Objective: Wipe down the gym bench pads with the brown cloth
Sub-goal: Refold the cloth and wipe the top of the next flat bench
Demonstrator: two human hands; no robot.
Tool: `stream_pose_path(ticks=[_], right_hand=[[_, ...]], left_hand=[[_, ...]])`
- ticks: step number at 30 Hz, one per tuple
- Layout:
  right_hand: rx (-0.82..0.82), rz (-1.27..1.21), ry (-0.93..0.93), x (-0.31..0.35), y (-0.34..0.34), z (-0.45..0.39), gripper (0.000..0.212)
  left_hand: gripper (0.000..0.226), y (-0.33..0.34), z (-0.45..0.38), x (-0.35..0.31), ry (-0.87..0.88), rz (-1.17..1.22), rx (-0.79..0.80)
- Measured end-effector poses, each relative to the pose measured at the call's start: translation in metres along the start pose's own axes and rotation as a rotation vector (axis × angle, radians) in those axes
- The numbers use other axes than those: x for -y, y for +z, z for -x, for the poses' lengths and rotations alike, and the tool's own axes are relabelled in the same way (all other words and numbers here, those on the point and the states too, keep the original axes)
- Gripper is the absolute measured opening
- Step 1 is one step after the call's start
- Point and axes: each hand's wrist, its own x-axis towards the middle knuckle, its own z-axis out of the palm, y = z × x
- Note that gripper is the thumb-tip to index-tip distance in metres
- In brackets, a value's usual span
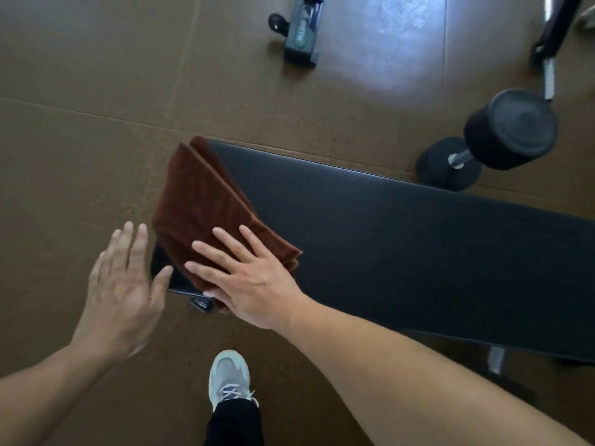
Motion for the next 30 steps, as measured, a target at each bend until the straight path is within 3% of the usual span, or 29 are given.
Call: stream_pose_path(ticks=[8,14,24,27,30], right_hand=[[-0.011,-0.067,0.272,-0.089,0.001,0.148,0.055],[-0.11,-0.206,0.646,-0.249,-0.027,0.309,0.053],[-0.243,-0.208,1.324,-0.46,-0.034,0.607,0.053],[-0.276,-0.223,1.479,-0.494,-0.036,0.686,0.053],[-0.358,-0.227,1.608,-0.493,-0.025,0.728,0.054]], left_hand=[[0.077,0.05,-0.009,-0.221,0.305,0.059,0.038],[0.084,0.141,0.014,-0.393,0.454,-0.001,0.122],[0.088,0.266,0.071,-0.685,0.646,-0.171,0.349],[0.101,0.289,0.075,-0.731,0.629,-0.265,0.474],[0.118,0.295,0.076,-0.737,0.6,-0.343,0.537]])
